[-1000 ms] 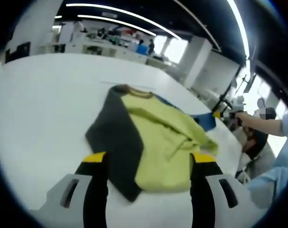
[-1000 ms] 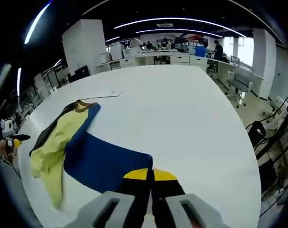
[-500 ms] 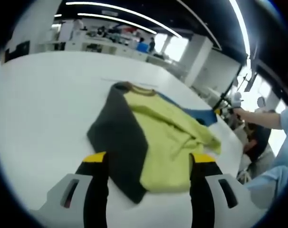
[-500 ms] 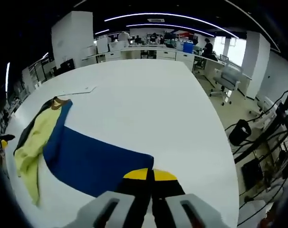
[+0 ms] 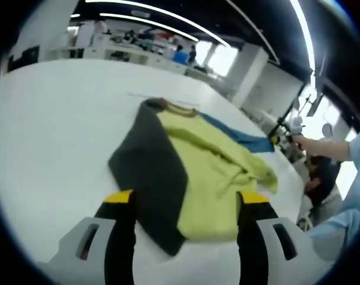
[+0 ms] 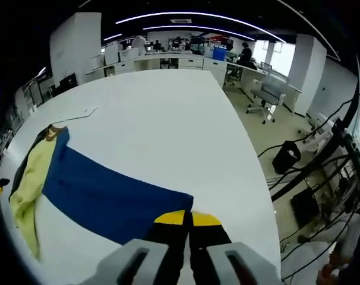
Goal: Fold the garment on the visible template until the final outline fits inside the template.
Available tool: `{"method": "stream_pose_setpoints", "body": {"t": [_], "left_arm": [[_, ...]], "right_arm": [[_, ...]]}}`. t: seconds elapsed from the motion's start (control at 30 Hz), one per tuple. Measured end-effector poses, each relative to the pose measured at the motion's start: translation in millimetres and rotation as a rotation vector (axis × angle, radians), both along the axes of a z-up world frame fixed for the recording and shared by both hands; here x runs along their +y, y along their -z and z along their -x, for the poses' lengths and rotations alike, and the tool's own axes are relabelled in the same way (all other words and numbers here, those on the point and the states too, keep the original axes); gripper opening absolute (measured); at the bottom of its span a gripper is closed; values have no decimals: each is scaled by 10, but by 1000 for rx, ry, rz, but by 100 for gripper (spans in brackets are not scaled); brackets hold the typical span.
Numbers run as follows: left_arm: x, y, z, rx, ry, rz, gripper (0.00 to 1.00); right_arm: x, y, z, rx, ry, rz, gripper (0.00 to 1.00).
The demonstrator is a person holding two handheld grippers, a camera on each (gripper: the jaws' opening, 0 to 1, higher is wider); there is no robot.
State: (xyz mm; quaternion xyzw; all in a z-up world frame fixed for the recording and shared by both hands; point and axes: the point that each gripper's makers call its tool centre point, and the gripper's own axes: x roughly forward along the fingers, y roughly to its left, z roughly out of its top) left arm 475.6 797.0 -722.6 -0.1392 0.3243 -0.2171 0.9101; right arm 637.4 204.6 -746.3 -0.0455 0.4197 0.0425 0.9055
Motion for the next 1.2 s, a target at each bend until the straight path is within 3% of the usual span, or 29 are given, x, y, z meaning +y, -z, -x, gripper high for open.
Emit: {"method": "stream_pose_setpoints", "body": {"t": [0.43,0.77,1.2], "left_arm": [[22,13,60,0,-17,8,64],[-22,6,94,-4,-14,21,63],[51,-18,113,-8,-30,20,63]], "right_arm": [[19,159,325,97,21,17,0],[8,175,624,114,4,34,0],[-86,248,514,102,37,12,0]]}}
